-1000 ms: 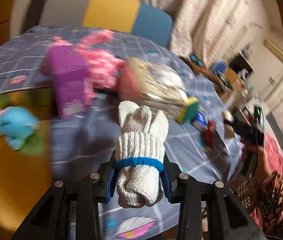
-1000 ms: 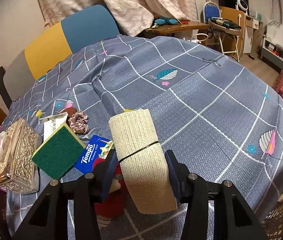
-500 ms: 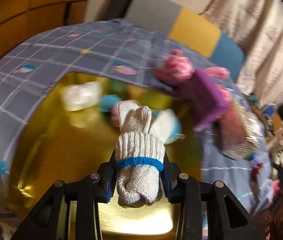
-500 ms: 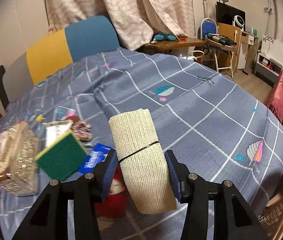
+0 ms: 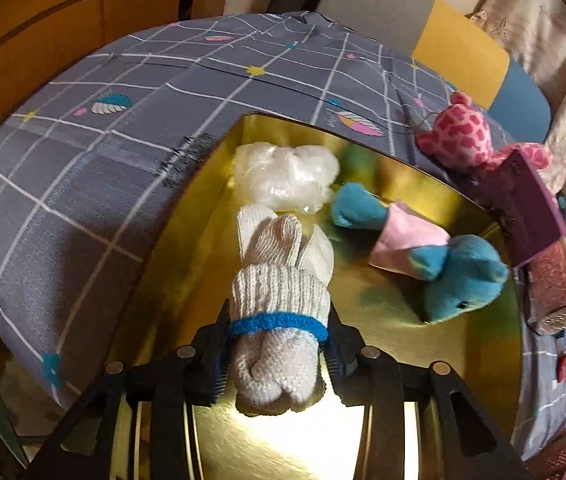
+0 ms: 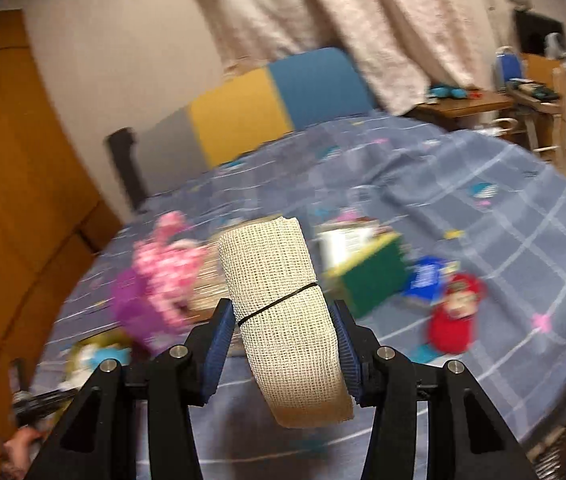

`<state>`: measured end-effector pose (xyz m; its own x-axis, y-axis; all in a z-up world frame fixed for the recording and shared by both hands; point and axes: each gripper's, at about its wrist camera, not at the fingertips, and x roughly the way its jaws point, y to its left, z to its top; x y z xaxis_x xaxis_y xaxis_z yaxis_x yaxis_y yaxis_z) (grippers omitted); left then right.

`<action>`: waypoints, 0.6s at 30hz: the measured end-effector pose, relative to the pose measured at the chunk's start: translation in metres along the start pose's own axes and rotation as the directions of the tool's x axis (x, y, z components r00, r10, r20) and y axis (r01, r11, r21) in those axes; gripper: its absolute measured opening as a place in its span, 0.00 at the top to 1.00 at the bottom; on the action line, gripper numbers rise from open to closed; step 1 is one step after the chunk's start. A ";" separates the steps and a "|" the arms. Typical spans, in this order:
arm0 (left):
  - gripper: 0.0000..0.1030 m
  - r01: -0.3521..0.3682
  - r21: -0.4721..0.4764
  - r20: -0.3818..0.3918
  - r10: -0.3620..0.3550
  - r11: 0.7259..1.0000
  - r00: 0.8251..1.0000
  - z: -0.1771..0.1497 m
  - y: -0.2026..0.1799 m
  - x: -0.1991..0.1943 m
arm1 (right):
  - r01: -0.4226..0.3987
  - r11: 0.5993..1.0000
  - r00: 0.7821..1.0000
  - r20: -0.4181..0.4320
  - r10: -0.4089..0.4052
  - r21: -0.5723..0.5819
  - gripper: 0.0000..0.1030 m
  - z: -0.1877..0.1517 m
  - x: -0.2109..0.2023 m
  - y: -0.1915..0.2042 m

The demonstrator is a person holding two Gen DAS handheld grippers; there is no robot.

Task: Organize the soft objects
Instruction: 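Carry the glove into the gold tray with the left tool while the right tool brings the bandage over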

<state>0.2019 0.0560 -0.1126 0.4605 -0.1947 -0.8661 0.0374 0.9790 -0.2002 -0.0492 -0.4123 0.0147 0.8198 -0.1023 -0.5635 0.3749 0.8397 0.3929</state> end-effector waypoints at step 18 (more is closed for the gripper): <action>0.49 0.172 -0.142 0.201 -0.142 0.975 0.969 -0.029 0.026 -0.081 | -0.364 0.917 0.894 -0.337 0.295 -0.162 0.52 -0.077 0.079 0.214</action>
<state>0.1398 0.0959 -0.0613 0.6190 -0.3156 -0.7192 -0.0099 0.9125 -0.4090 0.0630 -0.1996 -0.0014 0.6979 0.3358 -0.6326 -0.0247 0.8940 0.4474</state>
